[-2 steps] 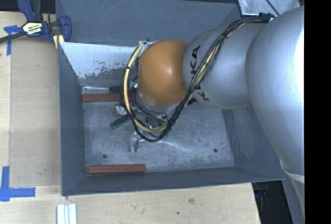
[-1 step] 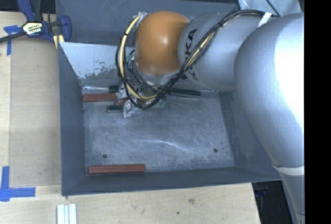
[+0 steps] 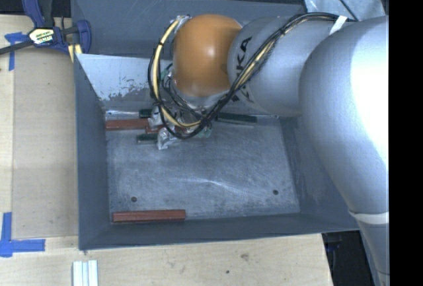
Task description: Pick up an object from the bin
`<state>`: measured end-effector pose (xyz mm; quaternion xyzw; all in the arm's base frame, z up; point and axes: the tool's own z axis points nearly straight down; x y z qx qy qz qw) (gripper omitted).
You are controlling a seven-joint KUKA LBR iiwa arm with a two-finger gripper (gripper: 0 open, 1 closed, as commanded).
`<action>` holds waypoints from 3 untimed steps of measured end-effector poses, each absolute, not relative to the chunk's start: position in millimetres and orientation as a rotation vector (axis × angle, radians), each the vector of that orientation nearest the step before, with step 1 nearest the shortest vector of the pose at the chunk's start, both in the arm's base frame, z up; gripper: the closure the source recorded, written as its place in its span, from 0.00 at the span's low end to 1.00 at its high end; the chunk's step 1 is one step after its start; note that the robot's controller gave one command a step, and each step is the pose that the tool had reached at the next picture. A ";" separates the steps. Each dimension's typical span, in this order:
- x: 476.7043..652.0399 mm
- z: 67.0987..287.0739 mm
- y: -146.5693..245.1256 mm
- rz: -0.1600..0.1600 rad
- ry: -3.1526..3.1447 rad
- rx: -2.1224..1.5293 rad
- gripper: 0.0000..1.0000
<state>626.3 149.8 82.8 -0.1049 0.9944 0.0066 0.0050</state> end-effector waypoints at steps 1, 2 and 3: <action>625.6 85.1 150.0 0.020 3.116 -0.330 1.00; 622.7 96.4 149.9 0.015 3.126 -0.332 1.00; 622.8 114.0 148.4 0.004 3.129 -0.333 1.00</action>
Offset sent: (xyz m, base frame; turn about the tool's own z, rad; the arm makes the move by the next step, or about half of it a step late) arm 0.0000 -0.0001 0.1156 -0.0001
